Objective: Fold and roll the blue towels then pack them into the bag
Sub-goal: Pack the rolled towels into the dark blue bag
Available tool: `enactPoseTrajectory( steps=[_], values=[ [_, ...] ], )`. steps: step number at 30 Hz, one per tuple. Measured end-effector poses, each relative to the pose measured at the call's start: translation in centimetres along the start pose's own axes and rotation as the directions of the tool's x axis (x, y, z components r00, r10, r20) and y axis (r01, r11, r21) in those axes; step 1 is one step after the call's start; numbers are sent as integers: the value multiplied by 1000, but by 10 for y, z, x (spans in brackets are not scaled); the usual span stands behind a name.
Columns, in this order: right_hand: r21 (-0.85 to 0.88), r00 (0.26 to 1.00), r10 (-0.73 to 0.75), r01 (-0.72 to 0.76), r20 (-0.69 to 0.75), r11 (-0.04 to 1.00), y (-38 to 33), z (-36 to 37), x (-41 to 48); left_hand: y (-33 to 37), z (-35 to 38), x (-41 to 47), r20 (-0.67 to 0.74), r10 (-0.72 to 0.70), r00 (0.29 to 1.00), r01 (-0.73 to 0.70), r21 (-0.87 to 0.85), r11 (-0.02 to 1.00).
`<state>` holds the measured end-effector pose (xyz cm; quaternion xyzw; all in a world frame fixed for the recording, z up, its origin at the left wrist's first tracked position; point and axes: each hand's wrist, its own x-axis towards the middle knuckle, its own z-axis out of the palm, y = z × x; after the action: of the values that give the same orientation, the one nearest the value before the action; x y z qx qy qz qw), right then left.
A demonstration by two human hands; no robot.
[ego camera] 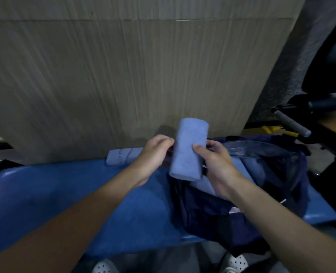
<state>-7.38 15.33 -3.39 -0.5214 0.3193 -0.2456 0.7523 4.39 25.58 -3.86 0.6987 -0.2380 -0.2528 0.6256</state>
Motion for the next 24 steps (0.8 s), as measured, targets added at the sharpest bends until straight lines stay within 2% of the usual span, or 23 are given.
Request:
enactPoseTrajectory(
  steps=[2,3,4,6,9,13,15,18,21,24],
  values=[
    [-173,999,14,-20,-36,985,-8,-34,-6,-7,20,8,-26,159,987,-148,250,957],
    [-237,999,27,-35,-35,971,-9,-51,-9,-14,28,13,0,242,970,-223,389,894],
    [-301,999,38,-45,-29,953,-10,-66,-11,-21,36,18,48,305,951,-283,531,798],
    [-415,998,67,-67,-15,907,-7,-89,-15,-31,49,27,161,325,932,-329,752,571],
    [-489,992,114,-123,-48,864,-6,-108,-13,-36,64,36,198,298,934,-305,876,373],
    [-516,977,189,-214,-100,829,-6,-116,2,-37,69,42,261,329,908,-346,909,234],
    [-514,976,198,-218,-94,830,-4,-113,8,-35,65,42,272,380,884,-378,894,240],
    [-477,980,187,-194,-63,857,-4,-105,15,-31,63,38,179,484,857,-399,825,400],
    [-499,977,212,-183,0,847,-3,-101,16,-29,63,35,41,509,860,-362,752,551],
    [-517,981,180,-191,-73,834,3,-103,21,-23,67,32,22,523,852,-389,694,605]
  ],
)
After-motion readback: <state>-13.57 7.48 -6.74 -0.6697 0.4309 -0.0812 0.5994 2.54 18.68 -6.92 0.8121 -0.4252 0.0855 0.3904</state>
